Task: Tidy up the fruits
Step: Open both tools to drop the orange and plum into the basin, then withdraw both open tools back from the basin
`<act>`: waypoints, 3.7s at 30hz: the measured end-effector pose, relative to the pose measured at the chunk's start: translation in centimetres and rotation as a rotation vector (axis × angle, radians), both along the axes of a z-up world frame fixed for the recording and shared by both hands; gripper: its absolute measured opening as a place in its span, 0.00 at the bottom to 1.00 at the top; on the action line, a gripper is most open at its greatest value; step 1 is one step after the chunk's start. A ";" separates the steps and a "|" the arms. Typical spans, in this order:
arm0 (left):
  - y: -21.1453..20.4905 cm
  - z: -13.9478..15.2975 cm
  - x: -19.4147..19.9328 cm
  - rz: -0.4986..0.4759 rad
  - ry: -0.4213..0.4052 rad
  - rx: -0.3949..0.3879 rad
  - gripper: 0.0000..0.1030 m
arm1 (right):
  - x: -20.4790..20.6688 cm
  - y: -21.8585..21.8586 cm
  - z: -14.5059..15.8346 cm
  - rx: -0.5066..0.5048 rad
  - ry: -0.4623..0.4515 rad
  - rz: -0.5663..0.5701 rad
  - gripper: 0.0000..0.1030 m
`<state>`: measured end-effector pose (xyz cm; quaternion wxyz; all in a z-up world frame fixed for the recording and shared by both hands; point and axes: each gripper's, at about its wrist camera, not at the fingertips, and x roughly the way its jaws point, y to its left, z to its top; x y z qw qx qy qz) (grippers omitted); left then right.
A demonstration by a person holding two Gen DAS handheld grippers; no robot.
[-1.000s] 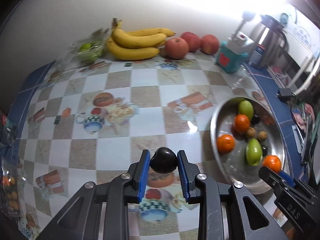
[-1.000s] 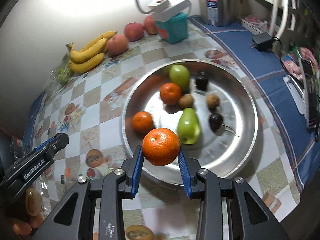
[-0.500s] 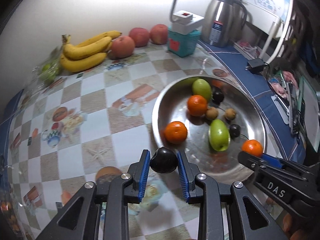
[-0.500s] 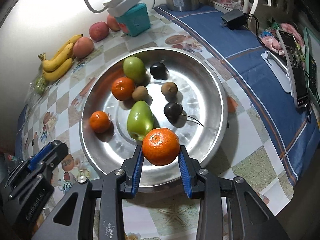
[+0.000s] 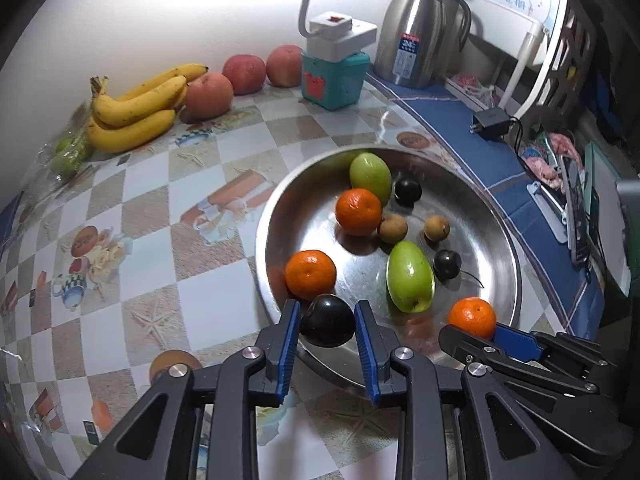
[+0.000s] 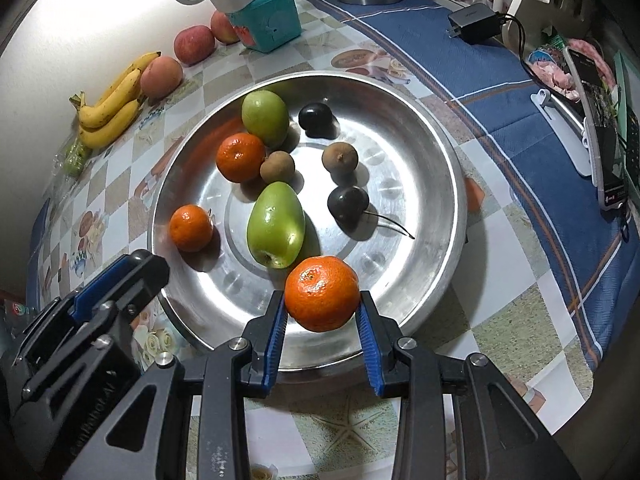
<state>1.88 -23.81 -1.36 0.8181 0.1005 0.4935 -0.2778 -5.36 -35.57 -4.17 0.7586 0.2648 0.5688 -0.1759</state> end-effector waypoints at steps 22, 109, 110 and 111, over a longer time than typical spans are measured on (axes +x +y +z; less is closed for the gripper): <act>-0.1 -1.0 0.3 0.004 0.056 -0.005 0.30 | 0.5 0.1 -0.5 0.014 0.019 0.007 0.36; 14.3 -1.3 -2.8 0.462 0.093 0.274 1.00 | -0.3 2.6 1.5 -0.055 -0.092 0.065 0.97; 14.3 -1.0 -3.1 0.459 0.081 0.273 1.00 | -0.4 2.6 1.7 -0.054 -0.094 0.065 0.97; 14.3 -0.7 -3.6 0.453 0.069 0.269 1.00 | -0.5 2.6 1.9 -0.054 -0.099 0.067 0.97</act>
